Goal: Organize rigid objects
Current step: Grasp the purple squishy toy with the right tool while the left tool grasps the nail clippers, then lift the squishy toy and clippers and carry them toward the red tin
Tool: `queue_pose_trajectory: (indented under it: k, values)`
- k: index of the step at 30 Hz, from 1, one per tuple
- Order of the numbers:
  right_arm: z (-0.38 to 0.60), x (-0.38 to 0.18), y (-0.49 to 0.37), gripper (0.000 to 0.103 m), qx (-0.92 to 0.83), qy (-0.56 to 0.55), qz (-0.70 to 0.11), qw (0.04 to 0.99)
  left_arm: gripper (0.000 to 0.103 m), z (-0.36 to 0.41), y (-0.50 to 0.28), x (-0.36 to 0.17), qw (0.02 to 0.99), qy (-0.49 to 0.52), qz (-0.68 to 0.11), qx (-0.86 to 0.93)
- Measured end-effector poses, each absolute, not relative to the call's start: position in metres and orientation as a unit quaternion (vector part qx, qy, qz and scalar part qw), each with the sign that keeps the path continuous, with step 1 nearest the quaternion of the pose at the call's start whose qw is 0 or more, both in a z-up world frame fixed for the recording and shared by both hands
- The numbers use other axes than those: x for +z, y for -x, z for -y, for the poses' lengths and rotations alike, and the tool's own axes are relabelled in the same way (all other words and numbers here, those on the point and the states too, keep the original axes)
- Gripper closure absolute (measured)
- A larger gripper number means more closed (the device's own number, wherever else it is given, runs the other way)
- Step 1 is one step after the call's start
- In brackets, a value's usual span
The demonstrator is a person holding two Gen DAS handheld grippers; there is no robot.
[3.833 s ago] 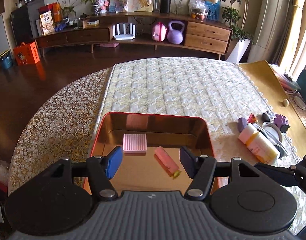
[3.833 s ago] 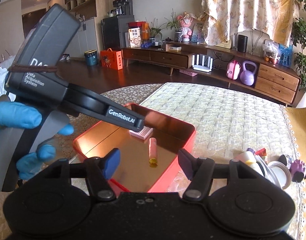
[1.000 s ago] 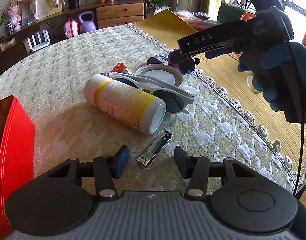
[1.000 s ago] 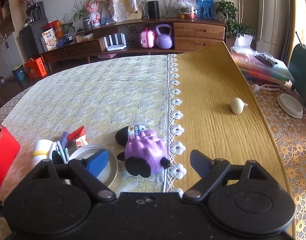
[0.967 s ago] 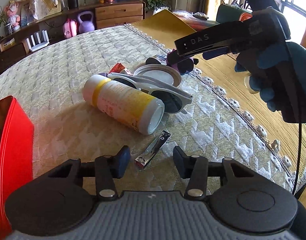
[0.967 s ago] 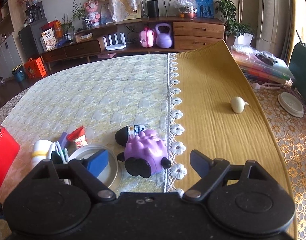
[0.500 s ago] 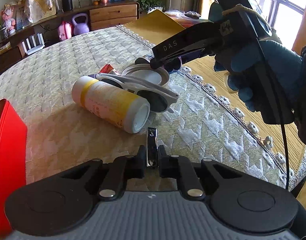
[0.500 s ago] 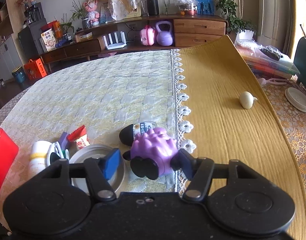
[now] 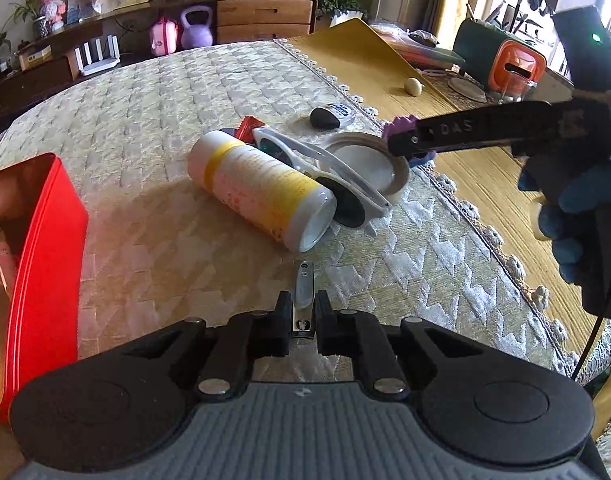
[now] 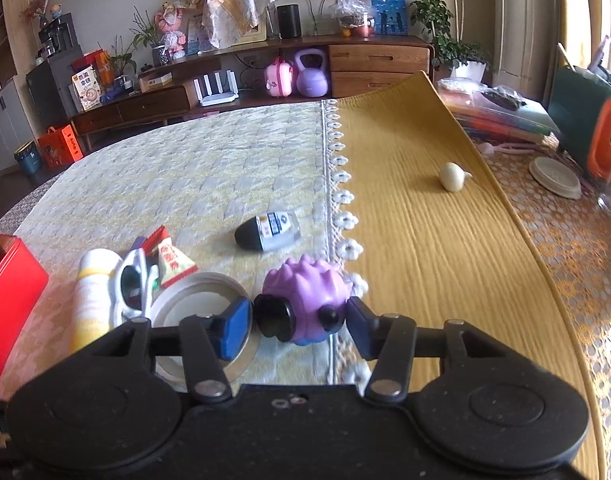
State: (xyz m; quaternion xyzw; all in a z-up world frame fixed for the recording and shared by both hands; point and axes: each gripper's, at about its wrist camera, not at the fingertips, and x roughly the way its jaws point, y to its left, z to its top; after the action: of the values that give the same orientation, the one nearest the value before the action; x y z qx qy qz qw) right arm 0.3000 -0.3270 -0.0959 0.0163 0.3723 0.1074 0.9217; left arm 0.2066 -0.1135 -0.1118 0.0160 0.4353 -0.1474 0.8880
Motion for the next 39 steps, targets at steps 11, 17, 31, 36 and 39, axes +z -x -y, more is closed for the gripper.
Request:
queue_pose_trajectory:
  k: [11,17,31,36,39]
  values:
    - [0.337,-0.081,-0.263,0.067,0.095,-0.018,-0.363,0.927,0.092,0.100,-0.183,-0.095,0.894,0.000,-0.426,-0.137]
    - [0.345,-0.071,-0.243,0.088,0.099,-0.031,-0.352,0.930,0.092,0.089,-0.178,-0.087,0.895,0.020,-0.428,-0.128]
    - [0.347,-0.067,-0.211,0.031,0.157,-0.018,-0.347,0.924,0.092,0.068,-0.170,-0.082,0.893,0.047,-0.433,-0.110]
    - [0.324,-0.092,-0.206,0.027,0.183,0.012,-0.386,0.904,0.092,0.068,-0.168,-0.083,0.893,0.049,-0.435,-0.108]
    - [0.321,-0.105,-0.210,0.028,0.166,0.012,-0.393,0.904,0.092,0.067,-0.167,-0.083,0.892,0.049,-0.435,-0.108]
